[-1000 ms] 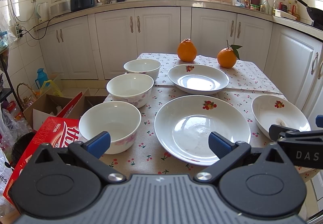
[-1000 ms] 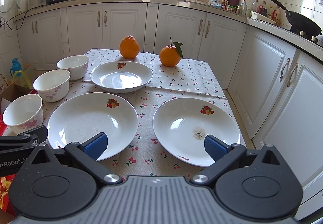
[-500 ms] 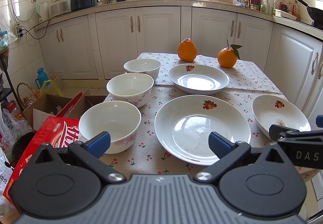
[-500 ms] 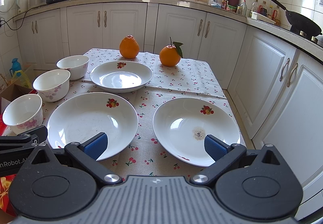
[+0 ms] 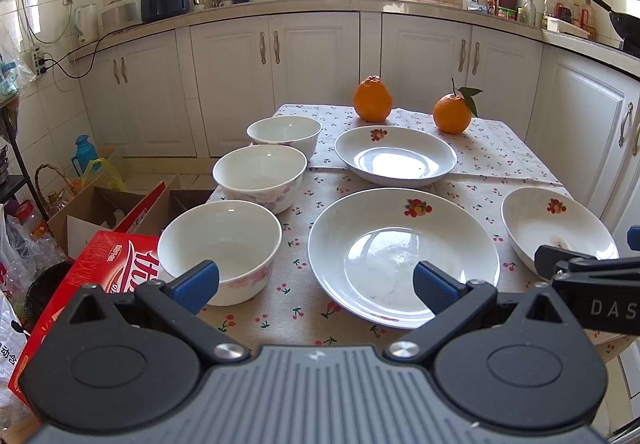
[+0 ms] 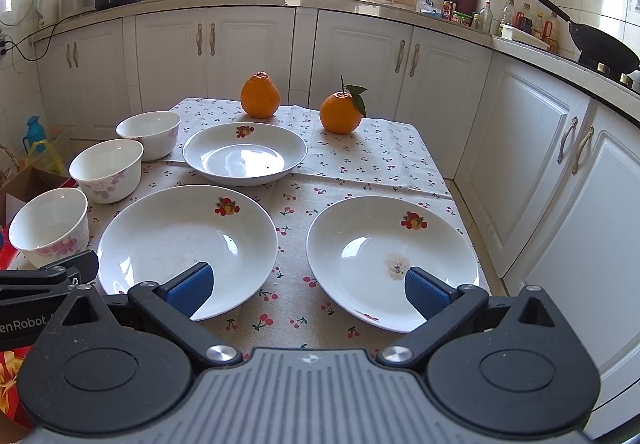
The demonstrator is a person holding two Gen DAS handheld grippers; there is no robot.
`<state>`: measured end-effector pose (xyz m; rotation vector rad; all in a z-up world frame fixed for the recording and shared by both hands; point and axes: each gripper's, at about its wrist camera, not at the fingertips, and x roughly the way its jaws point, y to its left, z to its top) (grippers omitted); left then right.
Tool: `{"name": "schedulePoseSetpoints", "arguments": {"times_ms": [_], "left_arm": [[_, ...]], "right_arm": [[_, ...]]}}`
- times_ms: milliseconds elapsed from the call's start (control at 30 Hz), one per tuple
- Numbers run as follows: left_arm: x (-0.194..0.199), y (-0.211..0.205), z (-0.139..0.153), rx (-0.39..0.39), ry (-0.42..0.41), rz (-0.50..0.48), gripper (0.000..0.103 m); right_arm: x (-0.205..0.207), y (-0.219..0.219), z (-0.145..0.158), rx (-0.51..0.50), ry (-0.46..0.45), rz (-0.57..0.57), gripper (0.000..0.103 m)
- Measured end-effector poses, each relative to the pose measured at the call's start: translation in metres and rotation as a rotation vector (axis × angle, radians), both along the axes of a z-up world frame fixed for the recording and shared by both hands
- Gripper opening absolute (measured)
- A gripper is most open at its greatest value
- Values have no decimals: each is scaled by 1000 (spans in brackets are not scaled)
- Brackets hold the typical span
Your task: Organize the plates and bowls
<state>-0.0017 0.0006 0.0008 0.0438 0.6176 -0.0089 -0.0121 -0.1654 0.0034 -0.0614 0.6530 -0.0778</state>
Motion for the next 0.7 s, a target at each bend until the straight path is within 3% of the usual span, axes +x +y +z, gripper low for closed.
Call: {"name": "schedulePoseSetpoints", "arguments": {"times_ms": [467, 700], "left_arm": [[2, -1, 1, -13, -8, -3, 102], [8, 0, 6, -41, -16, -57, 102]], "right_arm": [[1, -1, 2, 5, -5, 4, 103], [0, -6, 6, 13, -26, 19, 103]]}}
